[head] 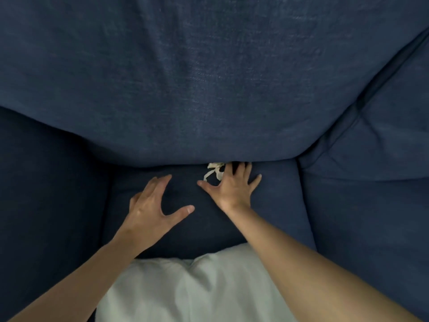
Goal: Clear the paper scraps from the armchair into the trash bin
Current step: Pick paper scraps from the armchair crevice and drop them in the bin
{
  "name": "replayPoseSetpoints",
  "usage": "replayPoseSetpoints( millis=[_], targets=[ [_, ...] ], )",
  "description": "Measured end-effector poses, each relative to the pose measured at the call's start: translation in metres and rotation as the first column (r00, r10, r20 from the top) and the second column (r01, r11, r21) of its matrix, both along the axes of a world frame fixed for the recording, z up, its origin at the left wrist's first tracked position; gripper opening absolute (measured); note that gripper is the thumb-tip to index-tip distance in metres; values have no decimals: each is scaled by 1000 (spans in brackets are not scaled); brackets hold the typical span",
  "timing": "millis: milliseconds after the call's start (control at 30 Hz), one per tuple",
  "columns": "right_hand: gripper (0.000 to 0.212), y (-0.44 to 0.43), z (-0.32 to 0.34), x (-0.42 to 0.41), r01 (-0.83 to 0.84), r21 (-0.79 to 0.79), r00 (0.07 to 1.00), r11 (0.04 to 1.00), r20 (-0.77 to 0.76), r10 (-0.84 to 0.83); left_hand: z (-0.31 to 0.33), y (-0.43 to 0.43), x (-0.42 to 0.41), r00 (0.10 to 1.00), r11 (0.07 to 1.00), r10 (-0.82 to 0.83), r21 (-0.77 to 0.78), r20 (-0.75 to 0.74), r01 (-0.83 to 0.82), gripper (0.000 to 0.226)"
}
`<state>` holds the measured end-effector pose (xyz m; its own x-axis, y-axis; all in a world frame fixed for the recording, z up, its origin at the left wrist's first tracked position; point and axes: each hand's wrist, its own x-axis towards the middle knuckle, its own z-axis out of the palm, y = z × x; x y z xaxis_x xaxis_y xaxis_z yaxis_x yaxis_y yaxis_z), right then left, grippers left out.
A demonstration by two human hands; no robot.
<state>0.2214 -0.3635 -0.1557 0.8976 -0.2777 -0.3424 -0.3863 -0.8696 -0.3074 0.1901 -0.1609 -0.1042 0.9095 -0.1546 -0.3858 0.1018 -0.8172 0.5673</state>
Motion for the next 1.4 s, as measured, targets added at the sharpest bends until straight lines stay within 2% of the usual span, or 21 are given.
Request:
replayPoseSetpoints(
  millis=[67, 200, 333, 500, 600, 667, 833, 900, 967, 1067, 1200, 1300, 1400],
  targets=[
    [95, 11, -10, 2, 44, -18, 998, 999, 40, -43, -9, 1, 1, 1000, 1000, -7, -1, 4, 7, 105],
    [72, 31, -19, 14, 190, -51, 980, 981, 71, -186, -13, 2, -1, 999, 998, 33, -55, -12, -34, 84],
    [50, 39, -22, 21, 258, -39, 963, 965, 89, -253, -15, 9, -5, 997, 995, 63, -78, -46, -66, 80],
    [34, 23, -17, -1, 81, -105, 984, 991, 165, -63, -3, 27, -12, 990, 987, 103, -117, -97, -114, 86],
    [17, 13, -2, -15, -60, -175, 965, 983, 242, 102, 15, 42, -13, 985, 975, 134, -165, -105, -150, 81],
    [10, 11, 15, -22, -143, -149, 953, 978, 247, 177, 30, 55, -14, 983, 966, 154, -196, -101, -171, 77],
    [12, 43, 65, -26, -319, 144, 930, 937, 238, 281, 76, 97, -26, 982, 965, 186, -185, -18, -186, 70],
    [26, 71, 90, -25, -356, 221, 912, 908, 295, 285, 98, 118, -35, 979, 966, 200, -175, 37, -190, 67],
    [35, 104, 114, -25, -401, 241, 890, 884, 333, 313, 118, 144, -50, 973, 970, 202, -158, 108, -184, 64],
    [37, 163, 149, -29, -480, 278, 846, 832, 398, 355, 143, 192, -78, 955, 970, 225, -138, 192, -200, 59],
    [39, 256, 189, -51, -608, 373, 776, 701, 465, 425, 164, 271, -129, 912, 968, 249, -80, 325, -236, 59],
    [25, 331, 205, -78, -698, 401, 710, 593, 499, 498, 173, 337, -179, 863, 942, 318, -33, 393, -333, 68],
    [30, 406, 215, -113, -786, 378, 619, 490, 505, 602, 179, 399, -235, 801, 886, 426, -14, 421, -464, 68]
  ],
)
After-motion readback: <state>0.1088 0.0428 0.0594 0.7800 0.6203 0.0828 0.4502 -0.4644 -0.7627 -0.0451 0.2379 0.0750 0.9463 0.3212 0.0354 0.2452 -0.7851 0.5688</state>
